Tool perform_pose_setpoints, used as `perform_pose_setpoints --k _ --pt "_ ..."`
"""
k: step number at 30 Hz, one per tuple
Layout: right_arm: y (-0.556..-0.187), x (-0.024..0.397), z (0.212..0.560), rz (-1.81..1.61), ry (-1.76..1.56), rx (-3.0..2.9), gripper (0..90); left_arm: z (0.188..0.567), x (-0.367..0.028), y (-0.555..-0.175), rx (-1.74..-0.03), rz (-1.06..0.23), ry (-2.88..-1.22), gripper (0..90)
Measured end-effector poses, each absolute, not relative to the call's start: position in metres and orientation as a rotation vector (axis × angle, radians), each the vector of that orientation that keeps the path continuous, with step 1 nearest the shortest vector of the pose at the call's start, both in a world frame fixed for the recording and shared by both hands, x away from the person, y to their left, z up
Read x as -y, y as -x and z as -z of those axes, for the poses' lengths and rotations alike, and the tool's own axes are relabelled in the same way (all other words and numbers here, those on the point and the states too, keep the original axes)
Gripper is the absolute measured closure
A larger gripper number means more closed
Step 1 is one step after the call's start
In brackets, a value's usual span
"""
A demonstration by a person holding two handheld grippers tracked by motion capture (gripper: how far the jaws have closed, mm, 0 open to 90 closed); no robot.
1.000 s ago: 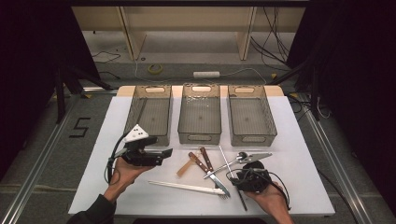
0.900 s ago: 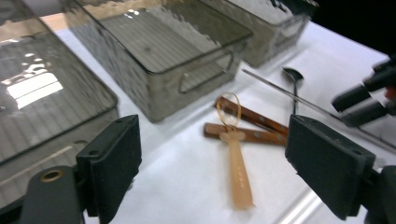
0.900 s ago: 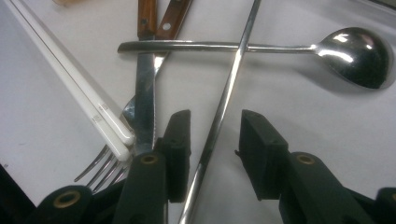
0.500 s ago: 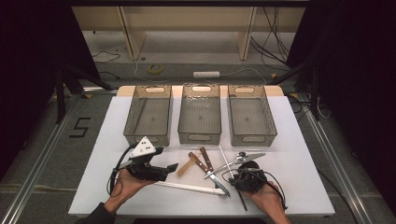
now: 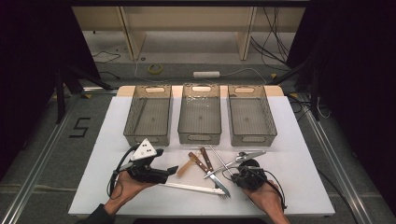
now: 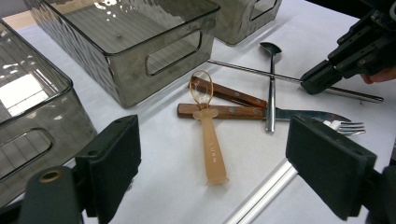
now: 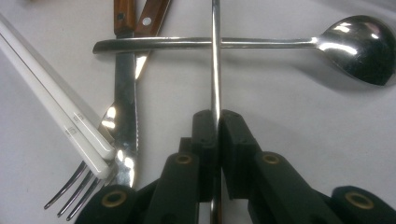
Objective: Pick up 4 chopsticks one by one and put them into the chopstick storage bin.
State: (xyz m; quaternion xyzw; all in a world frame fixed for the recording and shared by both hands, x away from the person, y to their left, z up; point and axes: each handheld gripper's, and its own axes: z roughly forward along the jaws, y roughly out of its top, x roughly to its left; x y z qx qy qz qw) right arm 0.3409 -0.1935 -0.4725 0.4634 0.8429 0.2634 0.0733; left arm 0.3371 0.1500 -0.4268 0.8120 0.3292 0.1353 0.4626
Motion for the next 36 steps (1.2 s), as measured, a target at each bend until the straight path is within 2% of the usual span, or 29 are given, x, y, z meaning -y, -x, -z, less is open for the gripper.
perform_pose_setpoints --k 16,36 --pt "-0.339 0.199 0.46 -0.819 -1.3 -2.545 86.2 0.427 -0.149 -0.336 -0.787 -0.334 -1.997 17.5" --pt "-0.332 0.181 0.433 -0.851 -0.979 -2.662 86.3 0.423 -0.131 -0.334 -0.68 -0.325 -2.045 17.5"
